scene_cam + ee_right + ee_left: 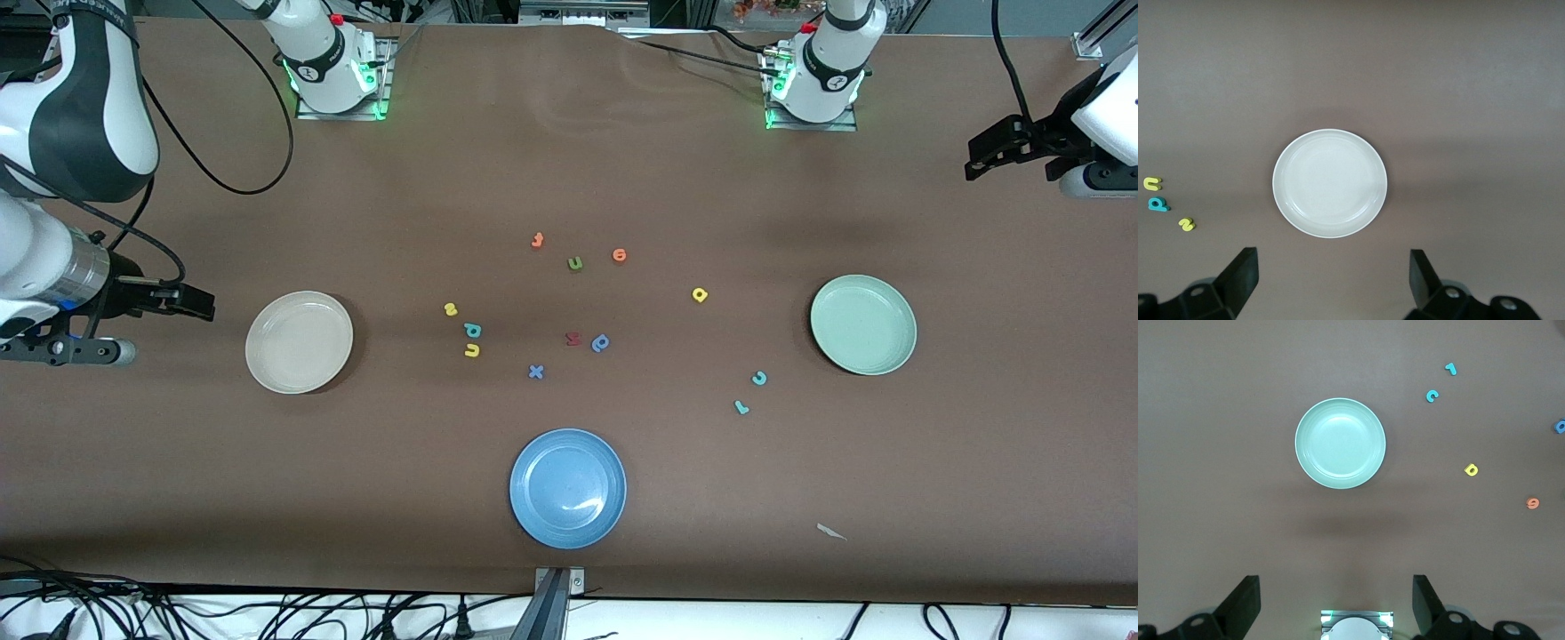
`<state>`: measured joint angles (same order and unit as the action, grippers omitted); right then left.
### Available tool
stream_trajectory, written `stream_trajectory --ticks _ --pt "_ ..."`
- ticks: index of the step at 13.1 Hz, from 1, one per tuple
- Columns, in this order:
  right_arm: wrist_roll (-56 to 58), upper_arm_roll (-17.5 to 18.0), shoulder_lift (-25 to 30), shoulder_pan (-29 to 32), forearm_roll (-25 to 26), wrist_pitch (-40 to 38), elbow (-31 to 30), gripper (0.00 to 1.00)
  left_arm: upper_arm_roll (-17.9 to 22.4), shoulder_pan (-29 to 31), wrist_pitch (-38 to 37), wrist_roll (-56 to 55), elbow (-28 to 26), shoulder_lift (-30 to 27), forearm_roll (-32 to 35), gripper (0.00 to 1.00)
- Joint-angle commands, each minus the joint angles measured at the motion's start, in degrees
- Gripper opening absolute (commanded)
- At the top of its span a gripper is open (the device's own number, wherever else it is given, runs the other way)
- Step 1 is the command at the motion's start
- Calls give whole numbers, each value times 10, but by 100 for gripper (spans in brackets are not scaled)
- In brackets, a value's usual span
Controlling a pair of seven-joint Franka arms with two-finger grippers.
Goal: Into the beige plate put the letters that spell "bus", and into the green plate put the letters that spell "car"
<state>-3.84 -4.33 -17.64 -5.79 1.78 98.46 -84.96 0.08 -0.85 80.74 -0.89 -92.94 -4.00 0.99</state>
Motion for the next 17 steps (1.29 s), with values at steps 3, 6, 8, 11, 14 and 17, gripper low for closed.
stream_trajectory --ticks 3,6,8,11,14,17 --pt "0 2 -8 7 -12 -10 17 100 -3 6 -14 -3 19 8 -16 100" --pt "1 2 -8 8 -13 -10 17 100 -3 6 -14 -3 20 8 -16 100" --pt "2 2 -8 9 -13 -10 17 100 -3 6 -14 -3 20 8 -16 100" --pt "2 2 -8 9 -20 -10 17 100 -3 6 -14 -3 20 8 -16 100" --pt "3 2 -8 9 -20 -10 17 100 -3 6 -14 -3 20 8 -16 100" --pt "3 2 -8 15 -25 -10 17 100 -3 6 -14 -3 20 8 -16 100"
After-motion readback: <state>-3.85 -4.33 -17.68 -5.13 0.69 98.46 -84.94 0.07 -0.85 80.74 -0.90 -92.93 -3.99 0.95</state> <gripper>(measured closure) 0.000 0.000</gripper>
